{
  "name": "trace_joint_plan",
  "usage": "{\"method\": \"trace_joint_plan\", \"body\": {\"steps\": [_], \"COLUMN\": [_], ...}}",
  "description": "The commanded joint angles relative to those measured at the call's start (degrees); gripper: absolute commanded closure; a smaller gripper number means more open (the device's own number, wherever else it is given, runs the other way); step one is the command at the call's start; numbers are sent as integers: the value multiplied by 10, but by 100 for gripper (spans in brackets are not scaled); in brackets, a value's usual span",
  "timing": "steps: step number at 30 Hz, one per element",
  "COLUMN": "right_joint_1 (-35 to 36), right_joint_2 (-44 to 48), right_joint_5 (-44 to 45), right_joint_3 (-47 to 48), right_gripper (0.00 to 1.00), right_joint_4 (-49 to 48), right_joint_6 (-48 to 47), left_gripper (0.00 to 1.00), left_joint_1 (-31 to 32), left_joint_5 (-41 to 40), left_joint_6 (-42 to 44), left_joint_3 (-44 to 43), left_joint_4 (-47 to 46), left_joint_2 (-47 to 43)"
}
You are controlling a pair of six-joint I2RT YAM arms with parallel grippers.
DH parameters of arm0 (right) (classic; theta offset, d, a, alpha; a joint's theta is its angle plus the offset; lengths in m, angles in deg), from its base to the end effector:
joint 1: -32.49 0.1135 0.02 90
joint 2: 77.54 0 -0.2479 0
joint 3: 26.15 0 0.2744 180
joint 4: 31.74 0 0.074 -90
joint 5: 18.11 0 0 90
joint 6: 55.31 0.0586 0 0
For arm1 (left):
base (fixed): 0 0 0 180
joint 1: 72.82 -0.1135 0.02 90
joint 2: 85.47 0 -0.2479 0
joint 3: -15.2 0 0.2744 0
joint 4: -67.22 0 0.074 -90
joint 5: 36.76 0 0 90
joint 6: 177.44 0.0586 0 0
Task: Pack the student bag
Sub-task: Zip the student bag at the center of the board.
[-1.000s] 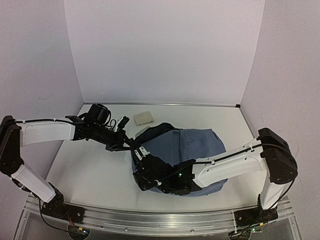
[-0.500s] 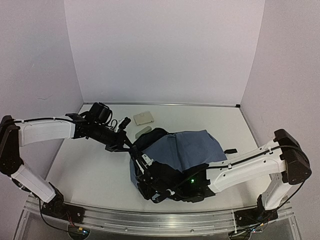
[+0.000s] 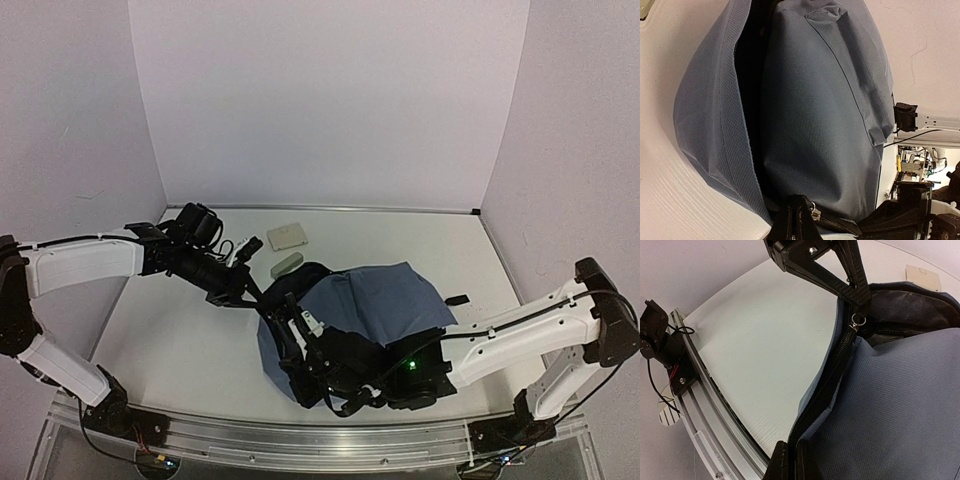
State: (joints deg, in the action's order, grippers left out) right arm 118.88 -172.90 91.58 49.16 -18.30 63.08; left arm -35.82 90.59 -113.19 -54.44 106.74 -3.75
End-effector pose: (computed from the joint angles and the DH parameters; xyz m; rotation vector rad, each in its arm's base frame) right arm 0.0454 0.4066 0.1950 -0.8944 2.0402 0.7967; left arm 0.2402 -0.2255 0.2069 0.5662 2.5885 -1.2365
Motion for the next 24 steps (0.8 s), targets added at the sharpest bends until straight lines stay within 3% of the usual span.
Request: {"method": "trace_joint_plan", "body": {"steps": [1, 12, 13, 17, 19, 21, 24], "right_joint_1": [53, 68, 68, 68, 67, 61, 18], "right_joint_2": [35, -5, -5, 10, 25, 44, 62], "right_joint_5": [-52, -78, -78, -53, -16, 30, 52], "right_joint_3": [-15, -24, -21, -9, -2, 10, 26], "right_gripper": [100, 99, 94, 50, 35, 27, 24], "right_joint_4": [12, 22, 22, 23, 26, 42, 85], "right_joint_6": [37, 47, 49, 58, 74, 95, 133], "left_gripper": [100, 100, 100, 100, 100, 100, 100], "left_joint_1": [-20, -20, -20, -20, -19, -18, -15], "left_joint_5": [-98, -56, -38, 26, 47, 62, 76], "left_joint_6": [19, 10, 4, -18, -26, -31, -40], "left_joint_3": [-29, 32, 43, 76, 88, 96, 107], "left_joint_4": [-37, -24, -35, -79, -99, -116, -132], "left_joint_2": [-51, -133, -133, -127, -128, -130, -131]}}
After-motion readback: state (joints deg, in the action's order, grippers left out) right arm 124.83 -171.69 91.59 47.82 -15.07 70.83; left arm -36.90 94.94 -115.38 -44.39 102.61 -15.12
